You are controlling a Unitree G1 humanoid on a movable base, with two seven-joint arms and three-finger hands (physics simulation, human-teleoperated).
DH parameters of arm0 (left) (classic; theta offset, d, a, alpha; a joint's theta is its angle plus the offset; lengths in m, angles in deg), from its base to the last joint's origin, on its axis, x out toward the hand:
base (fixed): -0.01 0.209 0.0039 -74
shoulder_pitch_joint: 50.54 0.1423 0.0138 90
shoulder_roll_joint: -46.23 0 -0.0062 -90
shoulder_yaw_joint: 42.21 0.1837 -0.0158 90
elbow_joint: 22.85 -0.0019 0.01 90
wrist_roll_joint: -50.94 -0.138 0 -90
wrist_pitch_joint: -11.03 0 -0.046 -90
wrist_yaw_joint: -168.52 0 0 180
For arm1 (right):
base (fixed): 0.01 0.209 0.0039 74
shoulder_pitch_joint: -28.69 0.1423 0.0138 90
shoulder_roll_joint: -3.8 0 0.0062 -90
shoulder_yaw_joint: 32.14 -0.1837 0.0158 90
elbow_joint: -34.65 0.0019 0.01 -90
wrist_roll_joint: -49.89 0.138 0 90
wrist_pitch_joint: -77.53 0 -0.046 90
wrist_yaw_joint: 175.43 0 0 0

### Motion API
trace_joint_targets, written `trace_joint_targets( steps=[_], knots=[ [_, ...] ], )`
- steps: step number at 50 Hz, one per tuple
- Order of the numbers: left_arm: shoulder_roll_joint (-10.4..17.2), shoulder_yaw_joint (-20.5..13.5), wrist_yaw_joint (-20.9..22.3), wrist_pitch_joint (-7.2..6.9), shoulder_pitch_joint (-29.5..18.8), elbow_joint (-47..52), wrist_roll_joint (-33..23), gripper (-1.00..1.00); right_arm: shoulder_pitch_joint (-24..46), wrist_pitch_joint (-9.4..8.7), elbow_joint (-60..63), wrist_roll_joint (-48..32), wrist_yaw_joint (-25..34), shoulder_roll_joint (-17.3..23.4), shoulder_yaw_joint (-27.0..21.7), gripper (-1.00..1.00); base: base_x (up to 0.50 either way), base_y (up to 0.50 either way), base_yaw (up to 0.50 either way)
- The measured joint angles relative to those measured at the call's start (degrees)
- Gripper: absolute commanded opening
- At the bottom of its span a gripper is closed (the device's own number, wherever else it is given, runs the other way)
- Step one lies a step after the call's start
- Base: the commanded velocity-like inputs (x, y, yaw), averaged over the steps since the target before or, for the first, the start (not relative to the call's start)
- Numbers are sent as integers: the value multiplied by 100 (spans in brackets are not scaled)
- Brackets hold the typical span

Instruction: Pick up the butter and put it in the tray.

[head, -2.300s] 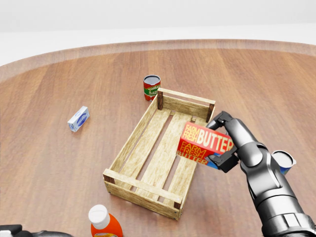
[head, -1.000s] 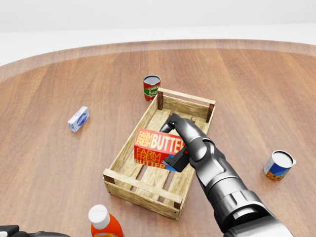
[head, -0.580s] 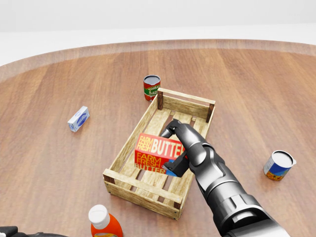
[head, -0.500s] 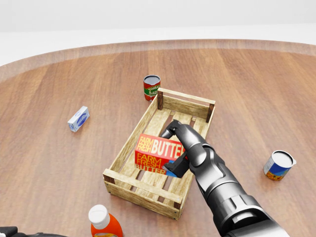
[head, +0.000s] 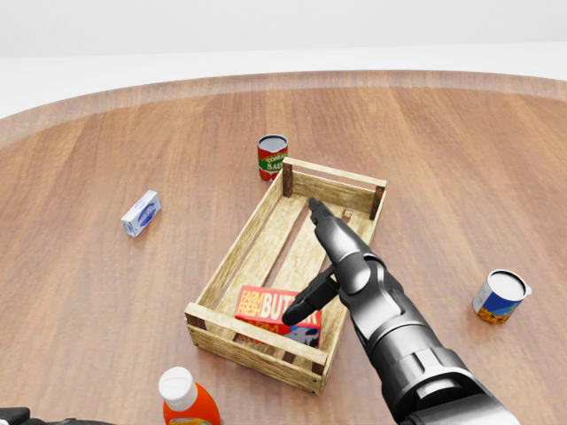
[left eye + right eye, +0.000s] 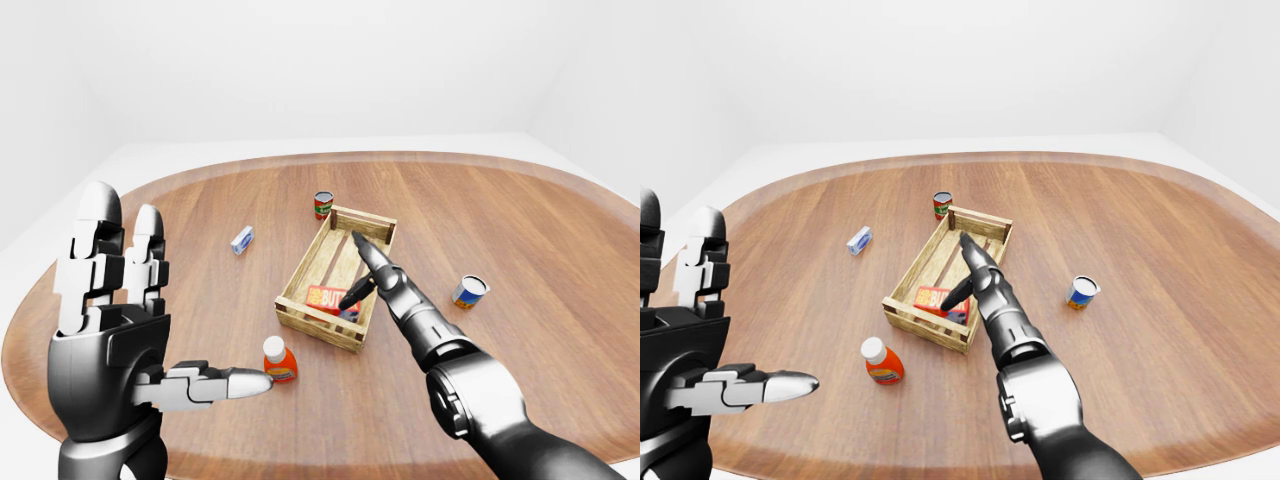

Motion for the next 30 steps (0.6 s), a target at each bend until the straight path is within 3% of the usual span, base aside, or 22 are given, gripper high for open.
trace_joint_targets(
  steps=[30],
  knots=[
    [-8,-14,5,0,8,57,9,100,246,0,176,168,234,78,8,100,0,0,0]
  ],
)
